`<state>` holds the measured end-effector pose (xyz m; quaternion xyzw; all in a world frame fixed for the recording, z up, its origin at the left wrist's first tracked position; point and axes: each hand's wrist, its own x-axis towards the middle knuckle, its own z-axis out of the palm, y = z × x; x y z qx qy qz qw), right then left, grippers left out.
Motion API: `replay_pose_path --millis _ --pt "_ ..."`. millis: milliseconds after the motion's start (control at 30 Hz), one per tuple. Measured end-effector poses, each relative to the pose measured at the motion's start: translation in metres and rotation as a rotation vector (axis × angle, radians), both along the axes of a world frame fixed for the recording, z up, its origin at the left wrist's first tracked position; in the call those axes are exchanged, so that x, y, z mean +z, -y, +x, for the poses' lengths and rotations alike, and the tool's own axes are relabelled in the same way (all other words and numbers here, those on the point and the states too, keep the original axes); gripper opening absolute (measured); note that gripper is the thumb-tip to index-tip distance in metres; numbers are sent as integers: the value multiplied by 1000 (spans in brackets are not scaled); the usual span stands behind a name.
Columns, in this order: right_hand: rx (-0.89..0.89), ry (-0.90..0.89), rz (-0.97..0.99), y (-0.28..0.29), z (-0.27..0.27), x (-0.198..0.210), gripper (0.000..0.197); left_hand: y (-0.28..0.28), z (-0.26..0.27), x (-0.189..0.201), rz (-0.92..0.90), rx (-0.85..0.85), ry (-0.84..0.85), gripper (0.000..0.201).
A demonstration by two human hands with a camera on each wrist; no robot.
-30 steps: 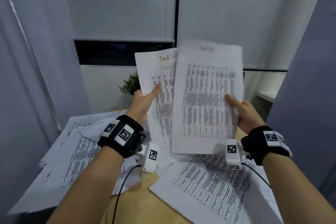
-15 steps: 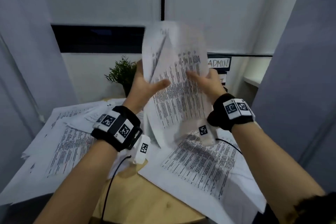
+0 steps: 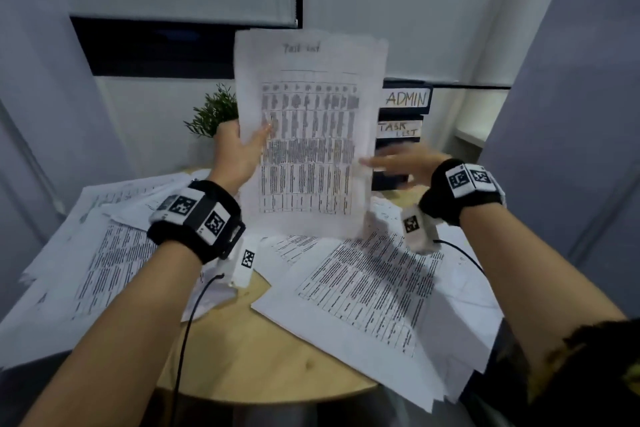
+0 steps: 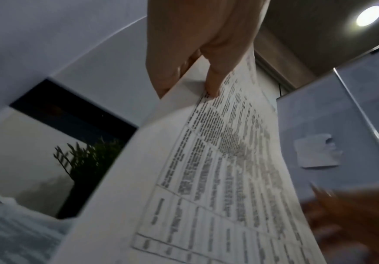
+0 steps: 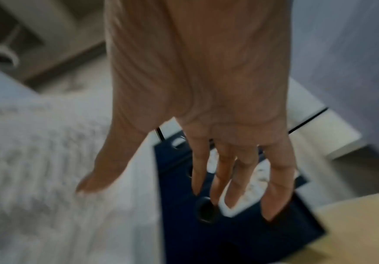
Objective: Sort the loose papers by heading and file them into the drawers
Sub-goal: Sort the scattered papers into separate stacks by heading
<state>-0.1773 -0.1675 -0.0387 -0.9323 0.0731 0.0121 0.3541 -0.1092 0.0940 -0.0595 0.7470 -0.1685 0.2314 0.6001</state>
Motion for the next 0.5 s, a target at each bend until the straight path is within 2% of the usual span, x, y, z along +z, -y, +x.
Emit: replay_pose_path --millis 67,133,167,233,333,433,500 --pt "32 -261 -420 14 0 -16 113 -7 5 2 -81 83 42 25" --pt "29 -474 -647 24 -1 -33 108 -14 7 8 -122 190 94 24" --pt "17 -518 -682 31 2 -41 112 -17 7 13 -135 227 112 21" --pt "-25 -489 -705 45 11 -54 117 -24 7 21 -146 281 150 8" --pt "-61 -344 -721 50 22 -55 92 -28 3 31 -168 352 179 13" --pt "5 -316 -691 49 23 -57 69 -24 -7 32 -176 352 230 38" --pt "59 -290 -606 48 22 -59 44 -21 -16 30 -171 339 292 53"
